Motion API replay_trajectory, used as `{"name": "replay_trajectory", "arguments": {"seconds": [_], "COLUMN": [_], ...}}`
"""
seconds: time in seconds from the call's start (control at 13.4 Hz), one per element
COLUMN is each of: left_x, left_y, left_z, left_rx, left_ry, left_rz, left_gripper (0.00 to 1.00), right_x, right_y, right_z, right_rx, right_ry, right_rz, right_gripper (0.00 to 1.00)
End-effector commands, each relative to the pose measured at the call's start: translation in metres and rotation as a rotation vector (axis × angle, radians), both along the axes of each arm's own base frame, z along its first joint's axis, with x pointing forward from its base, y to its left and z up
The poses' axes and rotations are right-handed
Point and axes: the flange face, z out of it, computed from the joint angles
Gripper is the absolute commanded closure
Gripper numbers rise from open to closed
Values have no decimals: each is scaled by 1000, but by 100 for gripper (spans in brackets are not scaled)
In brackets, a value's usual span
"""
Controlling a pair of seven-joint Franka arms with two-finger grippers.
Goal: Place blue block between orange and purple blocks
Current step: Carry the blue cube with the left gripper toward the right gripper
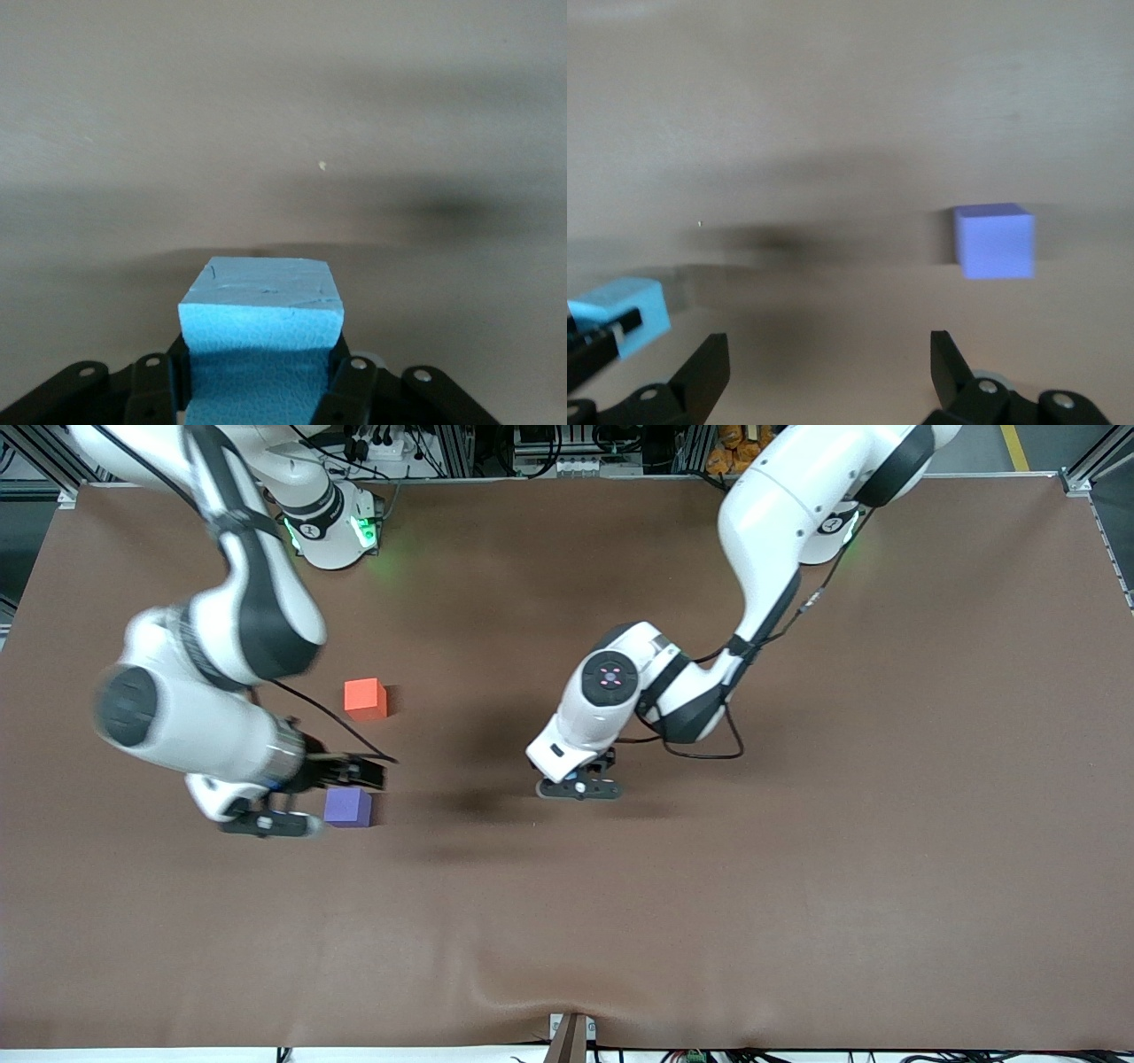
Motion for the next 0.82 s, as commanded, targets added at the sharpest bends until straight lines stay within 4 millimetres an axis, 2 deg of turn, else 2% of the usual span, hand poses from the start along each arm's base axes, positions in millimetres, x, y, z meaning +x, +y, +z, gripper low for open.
{"name": "replay_trajectory", "arguments": {"seconds": [0.0, 0.15, 0.3, 0.6, 0.75], "left_x": [-4, -12, -11, -24, -25], "left_y": [-27, -42, -39, -50, -50], "left_z": [-6, -23, -37, -56, -57], "left_rx": [-10, -8, 10, 2, 4], "left_ry": [-1, 13, 20, 20, 20], "left_rz": [44, 71, 74, 61, 59], "left_gripper": [100, 100, 100, 100, 100], "right_x": [-8, -18, -23, -32, -40], "right_y": [8, 2, 10, 7, 28], "right_z": [-27, -50, -53, -65, -67], "right_rx": [-22, -24, -25, -27, -26], "right_ry": [-9, -35, -40, -41, -55], "right_rz": [-9, -11, 2, 34, 78], "right_gripper": [0, 0, 0, 0, 0]}}
